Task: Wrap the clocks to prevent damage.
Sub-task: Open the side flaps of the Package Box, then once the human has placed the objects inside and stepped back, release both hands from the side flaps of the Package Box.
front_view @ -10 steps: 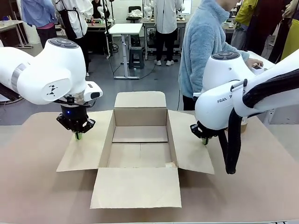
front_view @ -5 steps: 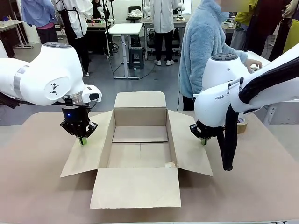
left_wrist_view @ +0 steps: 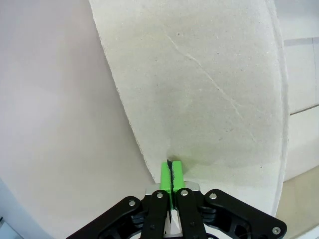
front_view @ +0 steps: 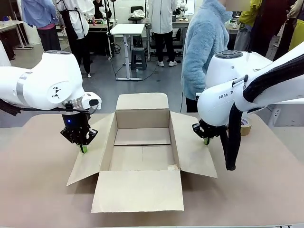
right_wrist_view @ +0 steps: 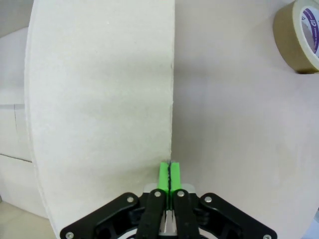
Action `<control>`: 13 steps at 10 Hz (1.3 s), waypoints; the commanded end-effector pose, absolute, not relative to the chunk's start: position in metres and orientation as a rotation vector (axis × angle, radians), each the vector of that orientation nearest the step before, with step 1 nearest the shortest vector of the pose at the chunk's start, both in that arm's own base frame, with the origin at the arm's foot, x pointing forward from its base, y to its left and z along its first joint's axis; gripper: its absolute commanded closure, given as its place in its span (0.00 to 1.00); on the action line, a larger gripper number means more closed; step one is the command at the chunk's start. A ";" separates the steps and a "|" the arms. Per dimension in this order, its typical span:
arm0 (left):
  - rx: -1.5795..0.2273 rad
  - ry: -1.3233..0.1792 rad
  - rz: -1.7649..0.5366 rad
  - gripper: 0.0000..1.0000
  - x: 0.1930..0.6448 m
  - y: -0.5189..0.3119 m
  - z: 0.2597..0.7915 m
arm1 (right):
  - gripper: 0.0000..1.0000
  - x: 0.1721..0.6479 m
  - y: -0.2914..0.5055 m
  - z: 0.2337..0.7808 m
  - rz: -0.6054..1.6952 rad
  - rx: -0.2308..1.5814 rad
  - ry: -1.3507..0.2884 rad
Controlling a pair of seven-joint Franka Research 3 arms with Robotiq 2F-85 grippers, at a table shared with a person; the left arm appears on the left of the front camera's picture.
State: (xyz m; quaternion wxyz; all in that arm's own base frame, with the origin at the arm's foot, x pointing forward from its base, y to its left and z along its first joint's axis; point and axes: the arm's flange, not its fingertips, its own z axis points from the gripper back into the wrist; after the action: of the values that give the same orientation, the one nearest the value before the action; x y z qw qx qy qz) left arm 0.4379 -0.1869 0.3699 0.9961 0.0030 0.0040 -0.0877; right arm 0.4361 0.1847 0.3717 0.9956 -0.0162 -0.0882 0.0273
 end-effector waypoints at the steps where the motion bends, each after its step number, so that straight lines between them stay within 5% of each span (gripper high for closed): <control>1: 0.019 -0.009 -0.183 1.00 0.436 -0.189 0.376 | 0.99 0.436 0.185 0.371 0.050 -0.032 -0.176; 13: 0.019 -0.009 -0.183 1.00 0.436 -0.189 0.376 | 0.99 0.436 0.185 0.371 0.050 -0.032 -0.176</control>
State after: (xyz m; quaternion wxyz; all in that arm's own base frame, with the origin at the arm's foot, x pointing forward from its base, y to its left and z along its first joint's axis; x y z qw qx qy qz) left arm 0.4371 -0.1880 0.3738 0.9960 0.0029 -0.0003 -0.0892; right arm 0.4361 0.1846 0.3717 0.9956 -0.0163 -0.0882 0.0272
